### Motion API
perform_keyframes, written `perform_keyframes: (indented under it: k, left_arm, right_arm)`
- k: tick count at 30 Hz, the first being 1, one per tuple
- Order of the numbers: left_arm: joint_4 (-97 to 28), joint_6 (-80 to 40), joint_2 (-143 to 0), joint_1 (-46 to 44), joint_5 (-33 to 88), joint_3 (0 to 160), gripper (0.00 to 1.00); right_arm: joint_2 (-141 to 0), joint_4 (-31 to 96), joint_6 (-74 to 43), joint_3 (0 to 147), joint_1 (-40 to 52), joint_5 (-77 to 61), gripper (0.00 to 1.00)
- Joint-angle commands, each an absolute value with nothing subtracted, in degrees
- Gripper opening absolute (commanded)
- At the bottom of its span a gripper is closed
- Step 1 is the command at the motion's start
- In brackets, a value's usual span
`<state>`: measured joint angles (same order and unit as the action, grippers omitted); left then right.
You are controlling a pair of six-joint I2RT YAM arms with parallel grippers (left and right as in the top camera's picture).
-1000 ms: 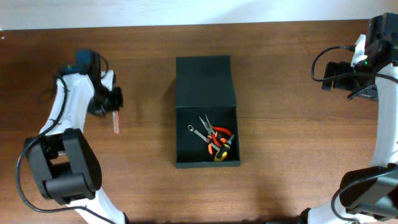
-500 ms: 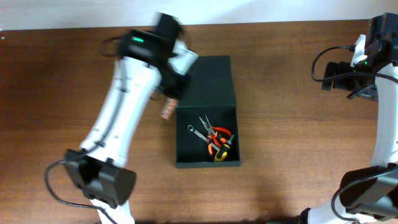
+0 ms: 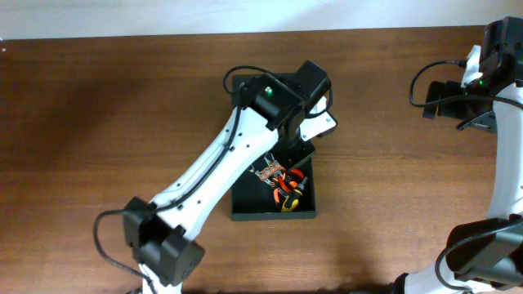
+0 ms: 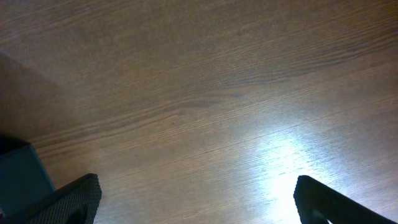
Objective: Pack container
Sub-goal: 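Lift the socket strip and carry it over the green box, then lower the socket strip into the box and open the left gripper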
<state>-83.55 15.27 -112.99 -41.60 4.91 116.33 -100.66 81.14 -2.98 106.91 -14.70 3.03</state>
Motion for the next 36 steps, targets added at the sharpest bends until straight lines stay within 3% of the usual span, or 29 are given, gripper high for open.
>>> perform_keyframes:
  k: [1, 36]
  left_arm:
    - [-82.8, 16.4, -117.5, -40.2, 4.6, 114.0, 0.02]
    - [-75.2, 16.4, -131.3, -35.6, 11.4, 113.4, 0.02]
  right_arm:
    - [-100.2, 81.2, -3.5, 107.0, -15.0, 3.5, 0.99]
    - [-100.2, 81.2, -3.5, 107.0, -15.0, 3.5, 0.99]
